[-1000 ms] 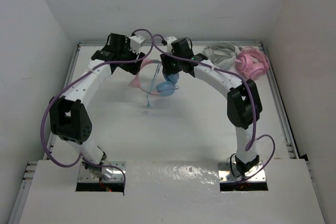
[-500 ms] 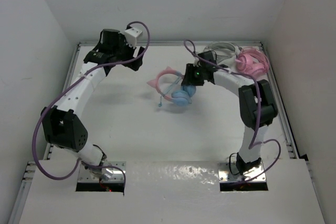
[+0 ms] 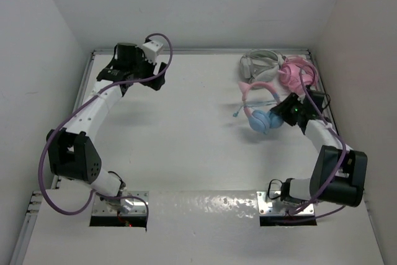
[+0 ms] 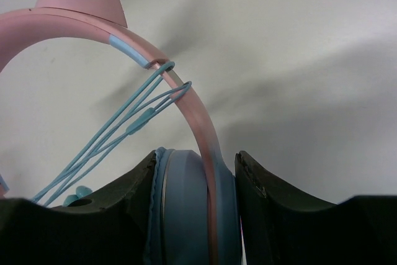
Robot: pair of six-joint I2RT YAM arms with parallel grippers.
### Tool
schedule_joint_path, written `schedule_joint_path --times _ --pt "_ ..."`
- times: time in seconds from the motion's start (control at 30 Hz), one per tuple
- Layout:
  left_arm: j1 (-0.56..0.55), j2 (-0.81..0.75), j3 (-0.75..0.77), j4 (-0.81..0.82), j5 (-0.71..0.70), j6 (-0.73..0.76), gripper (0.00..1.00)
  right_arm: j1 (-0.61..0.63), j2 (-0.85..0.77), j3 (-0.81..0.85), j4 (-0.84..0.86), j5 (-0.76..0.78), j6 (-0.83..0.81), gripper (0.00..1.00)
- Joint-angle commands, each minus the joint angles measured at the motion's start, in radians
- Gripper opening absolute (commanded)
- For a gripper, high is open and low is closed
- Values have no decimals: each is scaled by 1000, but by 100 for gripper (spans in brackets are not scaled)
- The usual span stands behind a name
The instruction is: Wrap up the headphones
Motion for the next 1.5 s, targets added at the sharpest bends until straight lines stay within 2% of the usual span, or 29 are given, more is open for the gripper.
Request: schedule_joint_path --times 0.0,0.33,0.5,0.8,1.13,1.23,1.47 --pt "18 -24 -3 64 43 -4 82 -107 -76 -60 67 -12 36 0" --pt "19 -22 -21 78 53 -2 82 -429 -138 -88 23 15 52 0" --pt "25 -9 -26 79 54 2 82 -463 -155 -73 -19 215 -1 0" --pt "47 5 -35 84 59 12 82 -503 -153 -60 -14 293 -4 0" --pt "51 14 -31 78 59 16 82 -475 -57 -68 41 262 20 0" --pt "53 11 -31 79 50 16 82 -409 -55 -51 41 336 3 0" --pt "56 22 -32 79 49 15 82 -270 9 -16 69 393 -1 0"
